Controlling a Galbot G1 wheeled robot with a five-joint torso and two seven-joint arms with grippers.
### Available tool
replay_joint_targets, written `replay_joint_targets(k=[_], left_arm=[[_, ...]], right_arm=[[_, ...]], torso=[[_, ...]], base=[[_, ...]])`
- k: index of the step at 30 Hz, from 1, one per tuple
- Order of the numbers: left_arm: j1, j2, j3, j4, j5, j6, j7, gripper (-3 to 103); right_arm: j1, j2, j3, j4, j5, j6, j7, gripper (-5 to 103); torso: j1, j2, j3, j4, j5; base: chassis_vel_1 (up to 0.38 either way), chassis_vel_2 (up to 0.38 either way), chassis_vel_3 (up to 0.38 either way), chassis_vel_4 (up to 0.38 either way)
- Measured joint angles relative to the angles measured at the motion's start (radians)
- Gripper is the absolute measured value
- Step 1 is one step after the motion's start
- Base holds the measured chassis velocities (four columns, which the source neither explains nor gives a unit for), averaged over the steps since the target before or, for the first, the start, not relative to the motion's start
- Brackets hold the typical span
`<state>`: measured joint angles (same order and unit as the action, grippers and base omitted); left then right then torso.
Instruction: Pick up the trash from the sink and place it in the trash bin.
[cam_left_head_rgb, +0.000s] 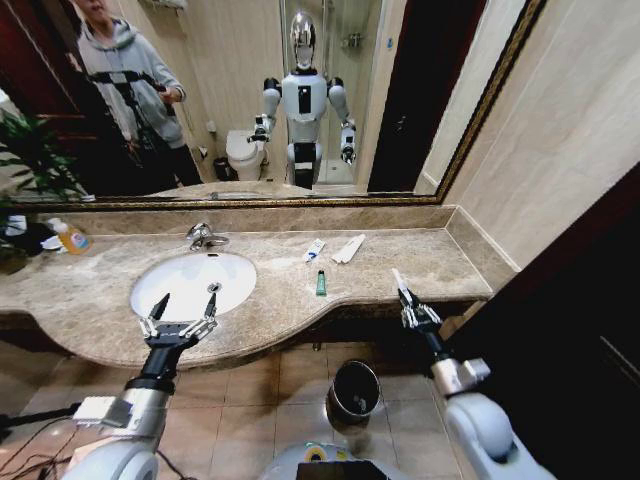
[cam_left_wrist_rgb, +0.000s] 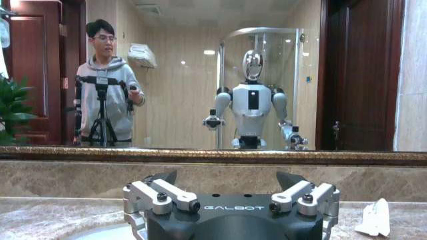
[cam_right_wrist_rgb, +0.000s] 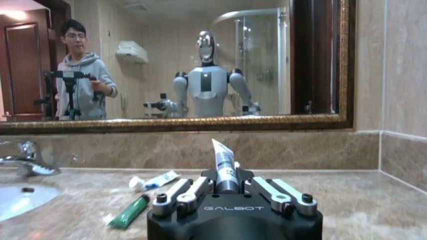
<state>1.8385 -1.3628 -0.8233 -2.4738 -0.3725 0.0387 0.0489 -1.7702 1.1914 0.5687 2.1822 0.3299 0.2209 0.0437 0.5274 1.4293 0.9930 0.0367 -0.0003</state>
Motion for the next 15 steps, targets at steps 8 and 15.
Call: replay_joint_targets(k=[8, 15], left_arm=[[0.000, 0.000, 0.000, 0.000, 0.000, 0.000, 0.000, 100], [0.000, 0.000, 0.000, 0.000, 0.000, 0.000, 0.000, 100]], right_arm=[[-0.080, 0.040, -0.029, -0.053, -0.066, 0.089, 0.003, 19], [-0.087, 0.045, -0.050, -0.135, -0.092, 0.122, -0.002, 19]], torso=[[0.000, 0.000, 0.000, 0.0000, 0.0003], [0.000, 0.000, 0.000, 0.0001, 0.0001]], base=[[0.000, 0.000, 0.000, 0.000], [0.000, 0.000, 0.000, 0.000]])
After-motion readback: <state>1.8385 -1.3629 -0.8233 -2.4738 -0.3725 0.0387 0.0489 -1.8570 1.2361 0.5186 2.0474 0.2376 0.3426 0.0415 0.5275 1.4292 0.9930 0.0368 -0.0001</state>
